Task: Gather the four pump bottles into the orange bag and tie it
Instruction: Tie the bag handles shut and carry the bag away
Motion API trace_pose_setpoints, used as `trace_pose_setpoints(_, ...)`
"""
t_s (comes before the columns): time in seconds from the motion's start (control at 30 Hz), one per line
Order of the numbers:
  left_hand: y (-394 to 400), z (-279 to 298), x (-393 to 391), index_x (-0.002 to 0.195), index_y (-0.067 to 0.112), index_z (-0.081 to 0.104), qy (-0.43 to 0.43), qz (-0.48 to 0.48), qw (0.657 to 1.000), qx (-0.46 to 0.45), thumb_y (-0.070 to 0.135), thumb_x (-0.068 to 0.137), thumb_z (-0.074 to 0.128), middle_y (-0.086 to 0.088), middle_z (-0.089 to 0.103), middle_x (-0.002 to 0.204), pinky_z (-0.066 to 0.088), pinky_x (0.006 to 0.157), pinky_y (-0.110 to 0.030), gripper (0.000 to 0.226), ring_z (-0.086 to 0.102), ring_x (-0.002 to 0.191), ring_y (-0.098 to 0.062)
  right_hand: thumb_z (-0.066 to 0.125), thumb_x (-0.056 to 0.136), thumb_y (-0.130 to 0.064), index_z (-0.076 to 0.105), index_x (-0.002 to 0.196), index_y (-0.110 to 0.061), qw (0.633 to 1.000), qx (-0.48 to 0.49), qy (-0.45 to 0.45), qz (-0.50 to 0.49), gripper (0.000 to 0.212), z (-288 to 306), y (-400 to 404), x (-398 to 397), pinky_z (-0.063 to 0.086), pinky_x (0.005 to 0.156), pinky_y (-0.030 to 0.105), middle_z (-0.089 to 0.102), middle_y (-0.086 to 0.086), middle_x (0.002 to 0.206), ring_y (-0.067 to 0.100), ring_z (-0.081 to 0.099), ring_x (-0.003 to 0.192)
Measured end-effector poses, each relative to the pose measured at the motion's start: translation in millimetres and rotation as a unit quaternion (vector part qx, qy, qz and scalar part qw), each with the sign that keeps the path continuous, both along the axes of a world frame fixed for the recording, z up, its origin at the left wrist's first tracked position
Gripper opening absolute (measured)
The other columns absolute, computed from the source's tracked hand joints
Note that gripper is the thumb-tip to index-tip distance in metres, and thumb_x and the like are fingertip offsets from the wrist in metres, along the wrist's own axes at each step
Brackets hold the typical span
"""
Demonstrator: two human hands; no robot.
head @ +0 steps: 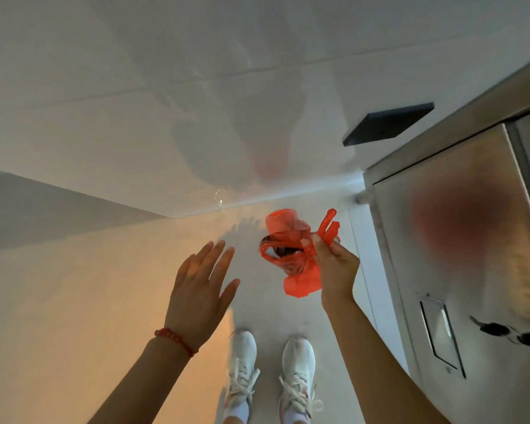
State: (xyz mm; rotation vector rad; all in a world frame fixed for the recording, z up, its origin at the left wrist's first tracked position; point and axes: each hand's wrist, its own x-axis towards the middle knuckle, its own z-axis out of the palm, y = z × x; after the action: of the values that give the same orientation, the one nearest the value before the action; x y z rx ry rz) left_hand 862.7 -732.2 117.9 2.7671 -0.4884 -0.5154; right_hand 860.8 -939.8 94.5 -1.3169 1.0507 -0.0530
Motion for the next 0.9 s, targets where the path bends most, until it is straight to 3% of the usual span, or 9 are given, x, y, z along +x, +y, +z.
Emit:
trace_pose_setpoints(0.17, -5, -31, 10, 0.127, 0.013, 0.041, -0.010, 0.004, 1.000, -0.018, 0.047, 0.095, 0.017, -0.016, 0.056, 0.128, 0.037, 0.099, -0.040, 0.052, 0.037, 0.123, -0.024, 0.064, 0.081, -0.004, 0.069, 0.076, -0.006, 0.999, 0.031, -0.004, -0.015, 0.007, -37, -4, 17, 0.049, 0.059, 0.010, 0.070, -0.011, 0.054, 0.001, 0.065, 0.058)
trace_pose_setpoints(0.3, -13, -40, 20, 0.127, 0.013, 0.041, -0.006, -0.002, 1.000, -0.008, 0.046, 0.096, 0.015, -0.015, 0.057, 0.128, 0.043, 0.095, -0.046, 0.052, 0.050, 0.121, -0.031, 0.065, 0.081, -0.007, 0.070, 0.078, -0.010, 1.000, 0.030, 0.001, -0.004, 0.007, -57, -6, 22, 0.050, 0.063, 0.013, 0.071, -0.012, 0.056, 0.004, 0.067, 0.064)
trace_pose_setpoints(0.47, -16, -51, 28, 0.126, 0.012, 0.042, 0.012, 0.004, 1.000, 0.003, 0.047, 0.096, 0.014, -0.016, 0.057, 0.128, 0.043, 0.094, -0.049, 0.054, 0.052, 0.119, -0.034, 0.066, 0.080, -0.011, 0.071, 0.079, -0.008, 1.000, 0.020, 0.011, 0.010, 0.006, -72, -13, 27, 0.051, 0.082, 0.027, 0.072, -0.012, 0.059, 0.020, 0.067, 0.081)
trace_pose_setpoints(0.63, -17, -55, 28, 0.126, 0.012, 0.040, 0.022, 0.008, 1.000, 0.007, 0.047, 0.095, 0.014, -0.017, 0.057, 0.127, 0.042, 0.093, -0.051, 0.053, 0.053, 0.117, -0.035, 0.067, 0.079, -0.010, 0.071, 0.077, -0.012, 1.000, 0.014, 0.014, 0.009, 0.005, -73, -15, 31, 0.052, 0.083, 0.027, 0.071, -0.008, 0.063, 0.021, 0.067, 0.084)
trace_pose_setpoints(0.7, -17, -56, 25, 0.126, 0.012, 0.041, 0.025, 0.008, 1.000, 0.009, 0.047, 0.095, 0.015, -0.017, 0.057, 0.126, 0.042, 0.093, -0.051, 0.054, 0.053, 0.117, -0.035, 0.068, 0.078, -0.012, 0.069, 0.073, -0.014, 1.000, -0.007, 0.020, 0.011, 0.006, -73, -15, 30, 0.050, 0.074, 0.021, 0.069, -0.012, 0.058, 0.013, 0.066, 0.076)
trace_pose_setpoints(0.8, -18, -54, 20, 0.126, 0.011, 0.044, 0.033, 0.004, 0.999, 0.012, 0.046, 0.095, 0.015, -0.016, 0.057, 0.127, 0.043, 0.093, -0.050, 0.055, 0.053, 0.118, -0.034, 0.071, 0.076, -0.015, 0.064, 0.067, -0.018, 0.999, -0.028, 0.020, 0.007, 0.011, -70, -15, 27, 0.045, 0.067, 0.019, 0.065, -0.004, 0.065, 0.010, 0.061, 0.071)
trace_pose_setpoints(0.9, -18, -51, 14, 0.126, 0.011, 0.044, 0.039, -0.004, 0.999, 0.015, 0.046, 0.095, 0.015, -0.016, 0.057, 0.127, 0.044, 0.093, -0.049, 0.056, 0.053, 0.117, -0.034, 0.072, 0.074, -0.010, 0.069, 0.072, -0.017, 0.999, -0.028, 0.017, 0.006, 0.009, -71, -15, 21, 0.049, 0.074, 0.024, 0.067, -0.012, 0.063, 0.016, 0.064, 0.078)
